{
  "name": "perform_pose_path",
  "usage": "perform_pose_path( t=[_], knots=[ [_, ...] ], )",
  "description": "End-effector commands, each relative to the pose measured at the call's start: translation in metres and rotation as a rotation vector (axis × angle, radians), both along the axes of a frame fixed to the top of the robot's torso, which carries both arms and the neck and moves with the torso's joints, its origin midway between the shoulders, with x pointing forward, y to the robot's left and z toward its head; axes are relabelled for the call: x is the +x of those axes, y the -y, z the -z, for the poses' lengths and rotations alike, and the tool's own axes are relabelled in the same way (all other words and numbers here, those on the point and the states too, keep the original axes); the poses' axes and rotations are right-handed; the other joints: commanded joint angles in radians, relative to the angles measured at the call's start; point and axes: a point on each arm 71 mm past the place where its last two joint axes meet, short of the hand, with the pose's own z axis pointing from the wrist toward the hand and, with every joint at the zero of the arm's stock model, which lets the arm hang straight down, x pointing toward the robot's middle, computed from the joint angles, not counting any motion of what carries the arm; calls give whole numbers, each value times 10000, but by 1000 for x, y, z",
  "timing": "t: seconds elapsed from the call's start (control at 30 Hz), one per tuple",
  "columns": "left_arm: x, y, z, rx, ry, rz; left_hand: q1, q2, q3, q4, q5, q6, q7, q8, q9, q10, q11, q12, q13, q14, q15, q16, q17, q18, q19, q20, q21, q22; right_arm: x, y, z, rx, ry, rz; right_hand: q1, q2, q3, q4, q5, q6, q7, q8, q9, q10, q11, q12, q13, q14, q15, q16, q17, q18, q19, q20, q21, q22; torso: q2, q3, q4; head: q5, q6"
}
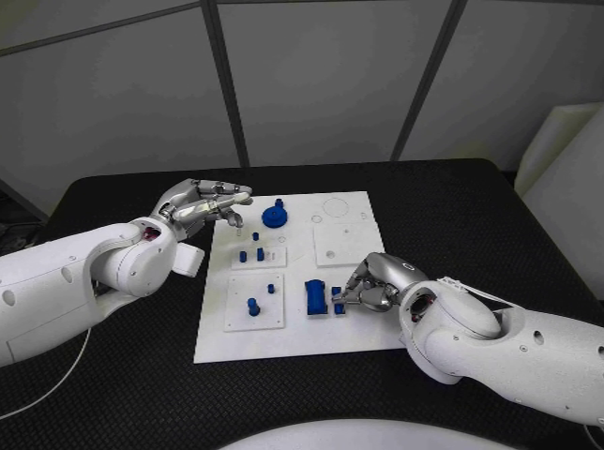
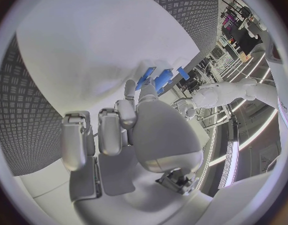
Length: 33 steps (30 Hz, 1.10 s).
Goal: Assemble the parts on the task board
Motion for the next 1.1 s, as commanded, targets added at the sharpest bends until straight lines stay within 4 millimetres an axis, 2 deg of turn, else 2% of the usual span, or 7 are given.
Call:
perform_pose_path(
  t=[0.03,0.27,0.5,0.67,0.77,0.97,1.1],
  knots=[
    [0,1,-1,-73,39,55,50,74,-12,-36,-31,7,-8,-62,9,-56,29,-36,16,53,48,-16,-10,-126,72,-16,-19,-10,-1,-1,-6,522,463,-124,-349,-83,-84,111,-39,49,-6,-76,32,89,-42,190,89,535,-33,34,106,-76,1073,-63,27,2635,-4,6,-25,9,-7],
    [0,0,-1,-70,58,30,50,74,-12,-36,-31,7,-8,-62,9,-56,29,-36,16,53,48,-16,-10,-126,72,-16,-19,-10,-7,4,-13,1555,611,-612,-735,-331,-123,493,-44,-241,92,-207,51,-91,34,-187,-163,454,19,-198,-205,-76,1073,-23,27,2635,-33,-7,-21,15,31],
    [1,-2,-1,-227,0,-100,28,77,-30,-27,-35,8,-5,-64,11,-56,32,-35,16,55,51,-20,-11,-128,79,-14,-32,-16,-1,22,-31,3844,38,-986,98,-600,273,331,-36,-1994,599,-217,-439,-1314,475,-2410,-1690,250,382,-656,-667,109,782,273,-882,2368,-124,-58,-27,-24,152],
    [6,-4,1,-469,-77,-433,-7,65,-80,-17,-34,4,0,-73,13,-74,45,-42,13,-132,78,-199,-86,-138,7,2,-149,-73,29,40,-41,5520,-160,-368,828,-377,428,-30,260,-2198,772,-209,-623,-2984,648,-5376,-3878,-746,543,-3132,-3335,772,-454,464,-4472,1203,-276,-112,-76,-43,364],
    [11,-8,3,-537,44,-778,26,131,-105,-25,-26,-14,42,-98,15,-100,92,-52,5,-552,154,-944,-438,-142,-311,61,-616,-325,55,53,-45,6831,-373,419,1594,-66,483,-210,703,-2468,1059,-237,-872,-3768,1037,-7396,-5684,-2422,891,-6791,-6555,1650,-2806,741,-10649,-1266,-399,-161,-111,-35,566],
    [31,-19,9,-831,422,-1813,-24,249,-80,76,-69,-100,125,-158,-7,-291,295,-157,-50,-1699,628,-3293,-1498,-302,-1307,409,-2049,-1181,108,78,-46,8895,-389,1384,2189,135,100,-422,781,-2784,1550,-227,-2080,-3945,1707,-9714,-8557,-4101,1843,-10404,-8791,1584,-4243,1551,-13910,-3933,-755,-303,-116,13,1050],
    [43,-24,14,-1182,464,-2427,-97,255,-87,167,6,-494,212,-225,-167,-594,498,-206,-77,-2834,1151,-4650,-2112,-510,-2520,741,-3195,-1899,132,85,-42,9383,-223,1373,1833,313,-120,-648,775,-2893,1568,-212,-2989,-3927,1931,-10450,-9667,-4630,2217,-11977,-9977,1604,-4536,1956,-15045,-5303,-905,-351,-114,69,1312]
  ],
)
